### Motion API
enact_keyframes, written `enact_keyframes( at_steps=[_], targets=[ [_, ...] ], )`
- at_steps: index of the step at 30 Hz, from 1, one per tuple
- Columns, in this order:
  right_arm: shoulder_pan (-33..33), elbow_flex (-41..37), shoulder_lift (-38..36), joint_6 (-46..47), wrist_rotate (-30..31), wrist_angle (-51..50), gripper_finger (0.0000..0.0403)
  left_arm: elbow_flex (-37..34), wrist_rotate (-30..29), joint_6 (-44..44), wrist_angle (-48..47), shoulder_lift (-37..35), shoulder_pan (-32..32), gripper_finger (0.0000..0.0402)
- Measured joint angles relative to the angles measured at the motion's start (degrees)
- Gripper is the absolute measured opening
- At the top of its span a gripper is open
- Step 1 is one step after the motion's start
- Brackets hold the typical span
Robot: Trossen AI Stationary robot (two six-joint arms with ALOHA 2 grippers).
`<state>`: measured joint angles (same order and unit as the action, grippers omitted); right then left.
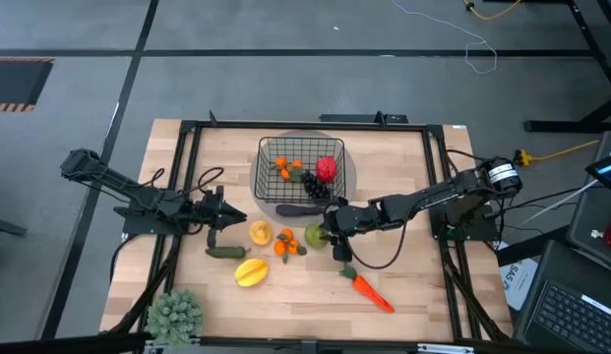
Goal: Build produce basket
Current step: Put the green pear into the wire organizer
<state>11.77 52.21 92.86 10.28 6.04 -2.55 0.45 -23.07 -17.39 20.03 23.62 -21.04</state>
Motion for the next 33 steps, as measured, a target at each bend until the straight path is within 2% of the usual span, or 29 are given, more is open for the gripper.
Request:
enact_keyframes(
  at_steps=[4, 7, 19, 33],
  targets=[
    [0.00, 0.00, 0.00, 0.04, 0.00, 0.02, 0.0154, 0.00, -0.02, 0.00, 0.00, -0.02, 0.00, 0.0041],
    [0.01, 0.00, 0.00, 0.10, 0.00, 0.02, 0.0138, 0.00, 0.00, 0.01, 0.00, -0.02, 0.02, 0.0041],
    [0.02, 0.11, -0.02, 0.15, -0.02, 0.31, 0.0011, 0.00, 0.00, 0.00, 0.00, -0.01, 0.02, 0.0041],
    [0.28, 0.07, 0.01, 6.30, 1.73, 1.24, 0.0001, 0.00, -0.01, 0.00, 0.00, 0.00, 0.02, 0.0041]
  ],
)
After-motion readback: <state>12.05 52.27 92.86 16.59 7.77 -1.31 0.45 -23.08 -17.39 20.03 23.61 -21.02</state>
